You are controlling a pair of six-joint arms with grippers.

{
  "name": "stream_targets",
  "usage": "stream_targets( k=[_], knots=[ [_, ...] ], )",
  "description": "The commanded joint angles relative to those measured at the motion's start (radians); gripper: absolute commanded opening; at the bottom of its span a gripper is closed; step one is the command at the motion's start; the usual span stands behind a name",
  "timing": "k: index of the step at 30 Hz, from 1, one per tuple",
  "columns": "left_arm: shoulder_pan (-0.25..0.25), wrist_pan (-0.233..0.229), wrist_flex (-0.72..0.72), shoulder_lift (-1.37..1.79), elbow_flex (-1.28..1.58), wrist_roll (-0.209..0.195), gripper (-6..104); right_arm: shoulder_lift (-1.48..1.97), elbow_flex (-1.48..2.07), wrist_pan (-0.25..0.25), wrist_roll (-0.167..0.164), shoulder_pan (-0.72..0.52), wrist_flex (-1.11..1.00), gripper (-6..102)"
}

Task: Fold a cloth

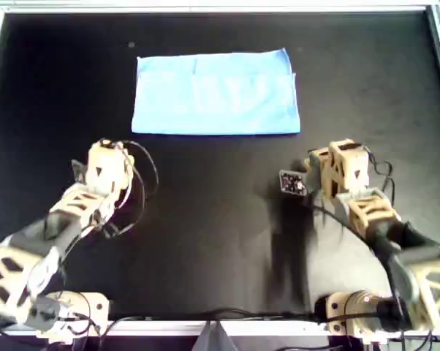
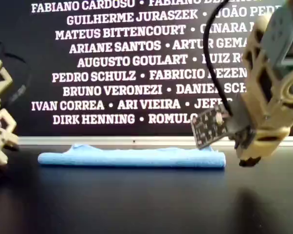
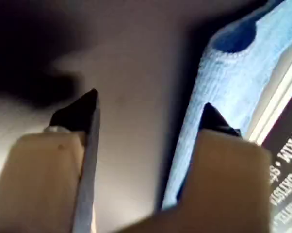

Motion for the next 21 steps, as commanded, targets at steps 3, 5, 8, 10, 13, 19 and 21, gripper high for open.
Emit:
stream_targets(
  k=[3, 5, 8, 10, 13, 19, 21],
  knots=[
    [0.008, 0.005, -0.02, -0.08, -0.143, 0.005, 73, -0.046, -0.121, 0.002, -0.008, 0.018, -0.035, 55],
    [0.009, 0.005, -0.02, -0.115, -0.181, 0.003, 74, -0.051, -0.143, 0.006, -0.008, 0.017, -0.035, 55],
    [0.009, 0.005, -0.02, -0.17, -0.233, 0.003, 74, -0.069, -0.166, -0.009, -0.008, 0.023, -0.035, 55],
    [0.009, 0.005, -0.02, -0.218, -0.275, 0.003, 74, -0.071, -0.179, -0.009, -0.006, 0.035, -0.035, 55],
    [0.009, -0.008, -0.02, -0.259, -0.35, 0.003, 74, -0.11, -0.227, 0.006, -0.006, 0.052, -0.035, 55],
    [0.009, 0.003, -0.02, -0.327, -0.42, 0.005, 74, -0.215, -0.362, 0.008, -0.006, 0.052, -0.017, 55],
    [0.009, 0.003, -0.02, -0.333, -0.422, 0.005, 74, -0.227, -0.377, 0.008, -0.006, 0.052, -0.017, 55]
  ],
)
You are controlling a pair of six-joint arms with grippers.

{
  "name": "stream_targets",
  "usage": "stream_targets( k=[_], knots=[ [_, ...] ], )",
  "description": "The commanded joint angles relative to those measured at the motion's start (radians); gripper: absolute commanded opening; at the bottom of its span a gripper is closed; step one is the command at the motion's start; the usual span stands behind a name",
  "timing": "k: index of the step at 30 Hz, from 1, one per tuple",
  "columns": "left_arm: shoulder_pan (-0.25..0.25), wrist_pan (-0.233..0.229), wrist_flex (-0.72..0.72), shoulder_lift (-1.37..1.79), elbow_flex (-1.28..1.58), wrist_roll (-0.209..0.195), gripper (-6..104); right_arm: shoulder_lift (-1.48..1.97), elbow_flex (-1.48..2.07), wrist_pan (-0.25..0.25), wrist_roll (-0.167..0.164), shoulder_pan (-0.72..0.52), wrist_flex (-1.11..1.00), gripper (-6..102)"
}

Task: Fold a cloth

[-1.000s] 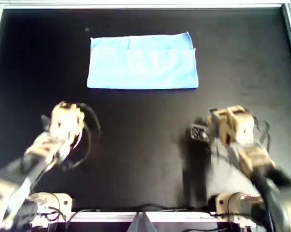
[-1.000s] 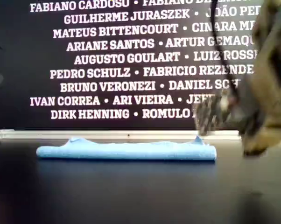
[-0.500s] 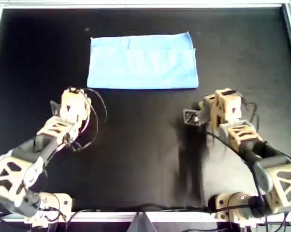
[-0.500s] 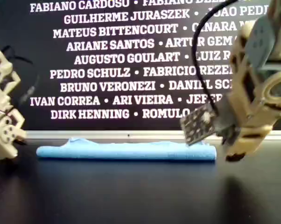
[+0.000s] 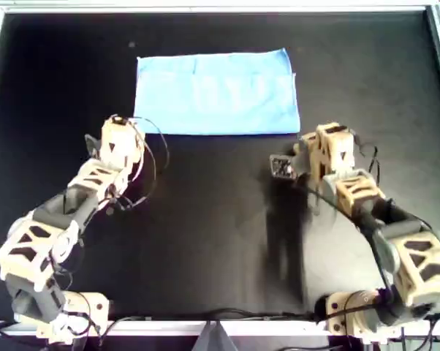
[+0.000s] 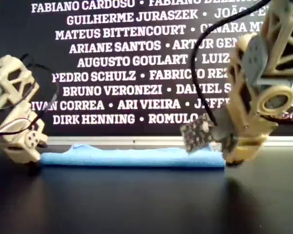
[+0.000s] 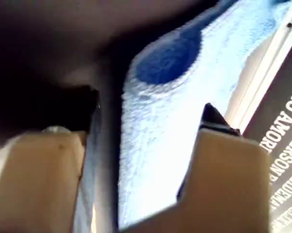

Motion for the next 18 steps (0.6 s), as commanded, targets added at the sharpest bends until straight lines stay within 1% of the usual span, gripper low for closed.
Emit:
stream_targets(
  k=[1, 8, 14, 16, 18],
  knots=[
    [0.009, 0.005, -0.012, 0.0, -0.032, -0.003, 74, 0.003, -0.086, -0.003, -0.002, 0.011, -0.017, 55],
    [0.009, 0.005, -0.011, -0.032, -0.066, -0.003, 74, 0.0, -0.091, -0.003, -0.005, 0.011, -0.015, 56],
    [0.009, 0.005, -0.009, -0.054, -0.109, 0.048, 74, -0.043, -0.16, -0.008, -0.006, 0.011, 0.018, 56],
    [0.009, 0.005, -0.009, -0.066, -0.112, 0.052, 74, -0.048, -0.193, -0.006, -0.006, 0.011, 0.063, 57],
    [0.009, 0.005, -0.009, -0.067, -0.118, 0.052, 74, -0.061, -0.235, -0.006, -0.006, 0.011, 0.104, 60]
  ],
)
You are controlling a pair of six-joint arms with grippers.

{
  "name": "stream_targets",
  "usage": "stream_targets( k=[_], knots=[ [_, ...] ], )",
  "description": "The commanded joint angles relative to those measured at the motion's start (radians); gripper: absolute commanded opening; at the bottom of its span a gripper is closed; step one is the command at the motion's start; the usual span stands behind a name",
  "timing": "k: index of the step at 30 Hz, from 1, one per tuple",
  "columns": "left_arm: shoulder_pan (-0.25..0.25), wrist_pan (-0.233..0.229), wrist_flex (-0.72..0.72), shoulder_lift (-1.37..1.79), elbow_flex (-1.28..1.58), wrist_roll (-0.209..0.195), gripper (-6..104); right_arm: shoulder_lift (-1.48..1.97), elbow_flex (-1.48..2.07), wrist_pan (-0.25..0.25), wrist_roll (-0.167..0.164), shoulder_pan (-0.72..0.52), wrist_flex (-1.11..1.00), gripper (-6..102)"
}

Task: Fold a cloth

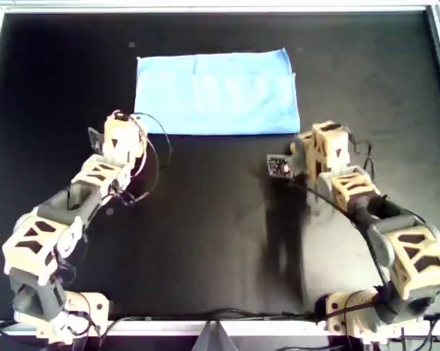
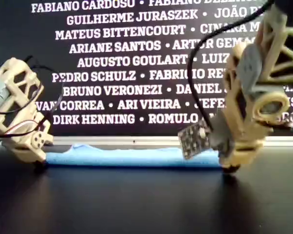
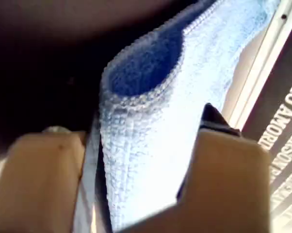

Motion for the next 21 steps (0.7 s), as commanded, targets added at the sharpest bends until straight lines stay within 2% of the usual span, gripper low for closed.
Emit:
stream_targets(
  k=[1, 4, 8, 21],
  knots=[
    [0.009, 0.005, -0.002, 0.003, -0.032, 0.0, 74, -0.008, -0.156, -0.003, -0.003, 0.005, 0.054, 62],
    [0.009, 0.005, -0.002, 0.002, -0.034, 0.0, 74, -0.052, -0.225, -0.003, -0.003, 0.005, 0.086, 67],
    [0.011, 0.005, -0.002, 0.002, -0.034, 0.0, 74, -0.08, -0.273, -0.017, -0.003, 0.005, 0.095, 67],
    [0.011, 0.005, -0.002, -0.049, -0.092, -0.002, 73, -0.104, -0.322, -0.018, -0.003, 0.006, 0.124, 66]
  ],
)
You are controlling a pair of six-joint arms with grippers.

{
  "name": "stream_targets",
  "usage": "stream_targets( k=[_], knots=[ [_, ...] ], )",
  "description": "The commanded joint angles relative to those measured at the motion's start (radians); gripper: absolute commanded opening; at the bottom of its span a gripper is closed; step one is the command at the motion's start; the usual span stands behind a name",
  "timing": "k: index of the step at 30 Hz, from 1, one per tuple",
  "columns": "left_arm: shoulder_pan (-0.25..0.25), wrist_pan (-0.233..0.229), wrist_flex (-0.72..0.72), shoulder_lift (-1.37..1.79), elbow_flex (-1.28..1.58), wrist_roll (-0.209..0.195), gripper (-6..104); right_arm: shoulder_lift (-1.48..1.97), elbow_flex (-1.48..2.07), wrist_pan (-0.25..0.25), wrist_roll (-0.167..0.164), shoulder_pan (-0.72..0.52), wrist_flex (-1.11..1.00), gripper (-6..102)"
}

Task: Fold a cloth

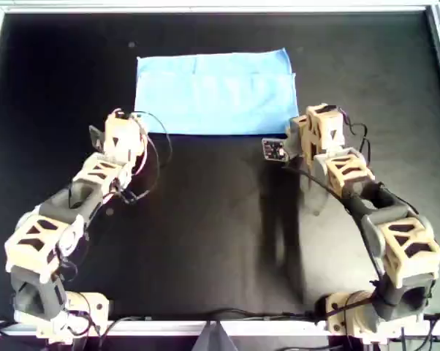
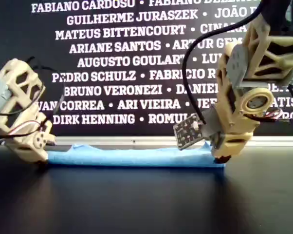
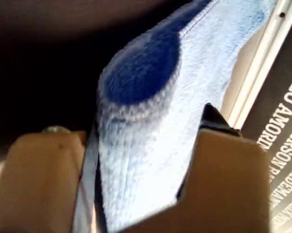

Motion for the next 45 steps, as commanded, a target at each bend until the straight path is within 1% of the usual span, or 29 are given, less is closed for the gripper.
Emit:
stream_targets(
  k=[1, 5, 8, 10, 12, 14, 20, 22, 24, 25, 28, 31, 36, 40, 45],
  knots=[
    [0.011, 0.005, 0.005, -0.003, -0.037, -0.002, 72, 0.003, -0.117, -0.008, -0.003, 0.002, 0.057, 66],
    [0.009, 0.005, 0.017, -0.003, -0.037, -0.002, 72, -0.051, -0.239, -0.009, -0.003, 0.002, 0.19, 66],
    [0.009, 0.005, 0.02, 0.002, -0.034, 0.0, 71, -0.1, -0.305, -0.009, -0.002, 0.002, 0.252, 66],
    [0.009, 0.005, 0.02, 0.008, -0.028, 0.0, 66, -0.101, -0.31, -0.009, 0.0, 0.002, 0.262, 66],
    [0.009, 0.005, 0.02, 0.011, -0.025, 0.0, 58, -0.097, -0.301, -0.009, 0.005, 0.002, 0.262, 62],
    [0.009, 0.006, 0.02, 0.011, -0.028, 0.0, 46, -0.095, -0.298, -0.011, 0.011, 0.002, 0.262, 53],
    [0.009, 0.006, 0.018, 0.026, -0.037, -0.006, 3, -0.092, -0.316, -0.011, 0.015, 0.011, 0.258, 15],
    [0.009, 0.006, 0.018, 0.041, -0.029, -0.012, -4, -0.095, -0.316, -0.011, 0.015, 0.017, 0.258, 4],
    [0.009, 0.006, 0.018, 0.051, -0.017, -0.003, -2, -0.094, -0.316, -0.011, 0.015, 0.018, 0.258, -3],
    [0.009, 0.006, 0.018, 0.052, -0.015, -0.003, -1, -0.097, -0.316, -0.011, 0.014, 0.018, 0.258, -3],
    [0.009, 0.006, 0.02, 0.055, -0.014, -0.002, -1, -0.078, -0.293, -0.011, 0.014, 0.018, 0.259, -1],
    [0.009, 0.006, 0.02, 0.081, -0.005, -0.002, -1, -0.063, -0.291, -0.011, 0.014, 0.017, 0.259, -1],
    [0.006, 0.006, 0.02, 0.215, 0.104, -0.002, -1, 0.049, -0.247, -0.011, 0.015, 0.018, 0.261, -1],
    [-0.008, 0.006, 0.02, 0.333, 0.207, -0.002, -1, 0.166, -0.161, -0.011, 0.017, 0.018, 0.259, -1],
    [-0.037, 0.006, 0.02, 0.439, 0.304, -0.002, -1, 0.287, -0.003, -0.011, 0.017, 0.018, 0.259, -1]
  ],
)
